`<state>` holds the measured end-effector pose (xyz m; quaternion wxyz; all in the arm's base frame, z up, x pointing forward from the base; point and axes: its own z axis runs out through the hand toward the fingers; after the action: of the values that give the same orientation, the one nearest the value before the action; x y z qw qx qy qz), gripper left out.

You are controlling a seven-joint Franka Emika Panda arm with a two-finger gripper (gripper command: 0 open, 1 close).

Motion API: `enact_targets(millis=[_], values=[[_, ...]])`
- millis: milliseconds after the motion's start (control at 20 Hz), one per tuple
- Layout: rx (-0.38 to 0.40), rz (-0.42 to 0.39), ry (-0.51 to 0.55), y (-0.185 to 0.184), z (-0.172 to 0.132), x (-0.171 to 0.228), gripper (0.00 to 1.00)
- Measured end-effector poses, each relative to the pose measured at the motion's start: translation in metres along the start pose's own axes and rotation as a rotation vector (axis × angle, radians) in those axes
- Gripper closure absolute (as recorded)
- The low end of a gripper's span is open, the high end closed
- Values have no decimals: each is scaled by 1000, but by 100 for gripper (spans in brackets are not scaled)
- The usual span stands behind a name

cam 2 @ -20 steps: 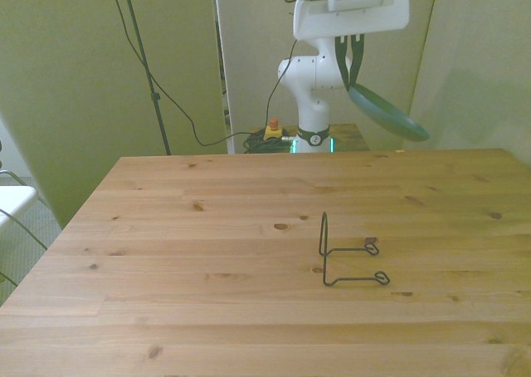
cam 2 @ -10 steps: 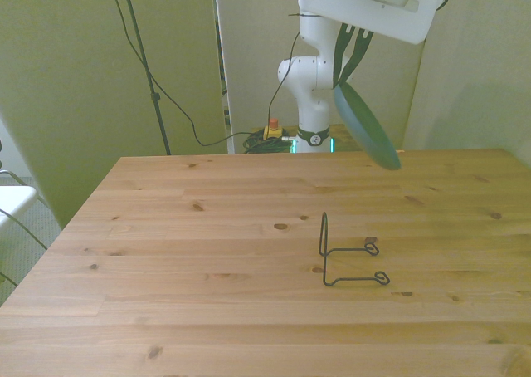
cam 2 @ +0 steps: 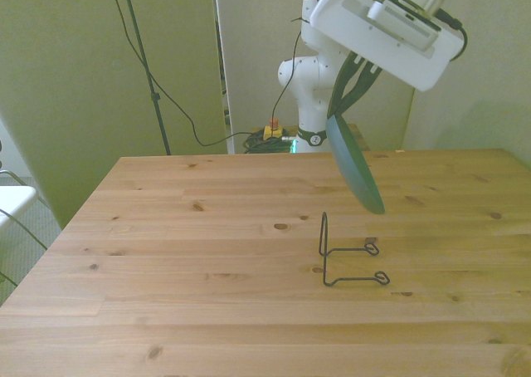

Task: Load the plate

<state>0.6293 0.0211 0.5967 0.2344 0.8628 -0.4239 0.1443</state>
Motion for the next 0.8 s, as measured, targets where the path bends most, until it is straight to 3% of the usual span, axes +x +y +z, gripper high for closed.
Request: enact_targets(millis=[500,800], values=[[-108,-29,130,-54,18,-17,100],[-171,-19,155,-65,34,-17,100]])
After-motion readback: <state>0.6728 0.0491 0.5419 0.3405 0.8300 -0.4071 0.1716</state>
